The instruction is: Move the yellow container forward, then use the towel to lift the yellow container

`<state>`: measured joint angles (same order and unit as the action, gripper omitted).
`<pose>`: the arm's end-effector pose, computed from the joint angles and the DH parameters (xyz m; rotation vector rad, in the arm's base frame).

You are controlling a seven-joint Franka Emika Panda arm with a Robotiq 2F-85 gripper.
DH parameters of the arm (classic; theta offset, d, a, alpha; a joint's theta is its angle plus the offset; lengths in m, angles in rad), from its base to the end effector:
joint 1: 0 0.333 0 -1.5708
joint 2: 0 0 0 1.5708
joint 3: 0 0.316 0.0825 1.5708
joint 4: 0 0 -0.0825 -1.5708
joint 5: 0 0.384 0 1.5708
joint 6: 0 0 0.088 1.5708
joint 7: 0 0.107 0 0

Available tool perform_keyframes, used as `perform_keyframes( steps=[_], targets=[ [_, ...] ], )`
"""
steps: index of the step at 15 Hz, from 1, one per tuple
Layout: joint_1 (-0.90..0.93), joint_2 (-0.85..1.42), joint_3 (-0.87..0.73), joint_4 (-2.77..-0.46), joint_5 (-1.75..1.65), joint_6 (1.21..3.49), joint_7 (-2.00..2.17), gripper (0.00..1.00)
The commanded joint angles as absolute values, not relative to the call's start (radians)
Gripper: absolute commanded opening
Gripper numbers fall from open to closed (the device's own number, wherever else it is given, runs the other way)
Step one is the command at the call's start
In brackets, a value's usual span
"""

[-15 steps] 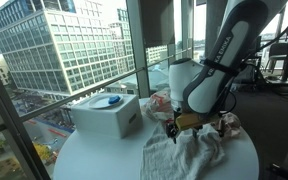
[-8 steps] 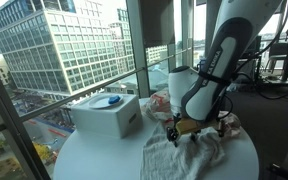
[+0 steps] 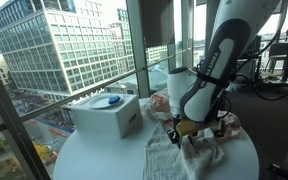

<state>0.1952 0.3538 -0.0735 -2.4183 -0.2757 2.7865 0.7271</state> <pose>0.4856 0.0698 0.1664 2.9889 -0.5170 0.0936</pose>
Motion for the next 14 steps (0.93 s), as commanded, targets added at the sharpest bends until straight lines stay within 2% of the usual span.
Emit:
perform_keyframes(
  steps=[1,7,14],
  targets=[
    [0.224,0.251,-0.067,-2.454,-0.224,2.680,0.684,0.29],
    [0.232,-0.042,-0.001,-2.479,-0.308,2.376,0.696,0.29],
    [0.188,-0.411,0.171,-2.469,-0.394,2.168,0.653,0.29]
  ],
)
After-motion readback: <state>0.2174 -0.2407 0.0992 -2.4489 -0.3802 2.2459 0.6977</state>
